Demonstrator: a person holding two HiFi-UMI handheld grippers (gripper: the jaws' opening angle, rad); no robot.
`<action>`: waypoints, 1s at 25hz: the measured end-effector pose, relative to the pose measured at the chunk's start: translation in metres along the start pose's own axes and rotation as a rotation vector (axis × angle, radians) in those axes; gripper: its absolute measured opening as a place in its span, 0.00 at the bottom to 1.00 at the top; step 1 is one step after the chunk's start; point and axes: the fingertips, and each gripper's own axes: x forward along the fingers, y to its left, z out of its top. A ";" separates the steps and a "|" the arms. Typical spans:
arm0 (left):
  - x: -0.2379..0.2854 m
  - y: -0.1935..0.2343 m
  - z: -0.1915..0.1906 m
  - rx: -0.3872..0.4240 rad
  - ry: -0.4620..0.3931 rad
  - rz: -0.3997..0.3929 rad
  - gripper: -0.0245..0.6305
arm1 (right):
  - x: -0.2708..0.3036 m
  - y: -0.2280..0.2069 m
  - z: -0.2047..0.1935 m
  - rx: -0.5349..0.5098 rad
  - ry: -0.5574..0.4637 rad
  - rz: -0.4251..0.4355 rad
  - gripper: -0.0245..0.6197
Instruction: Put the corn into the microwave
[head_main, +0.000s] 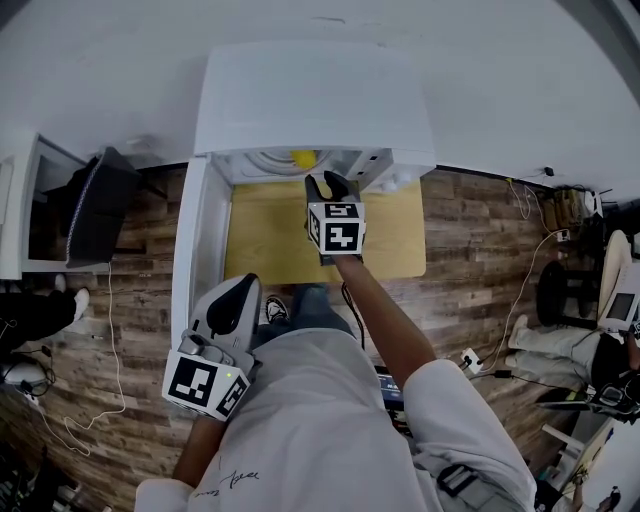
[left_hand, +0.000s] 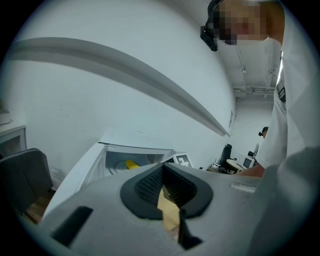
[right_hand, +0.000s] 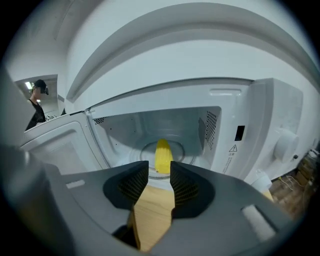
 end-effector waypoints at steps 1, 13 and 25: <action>0.000 0.000 0.001 0.001 -0.004 -0.004 0.02 | -0.004 0.001 0.000 0.003 -0.004 0.001 0.27; -0.009 0.004 0.004 -0.001 -0.031 -0.004 0.02 | -0.047 0.006 -0.002 0.043 -0.029 0.015 0.18; -0.015 0.004 0.004 0.008 -0.050 -0.020 0.02 | -0.093 0.016 0.002 0.064 -0.077 0.017 0.09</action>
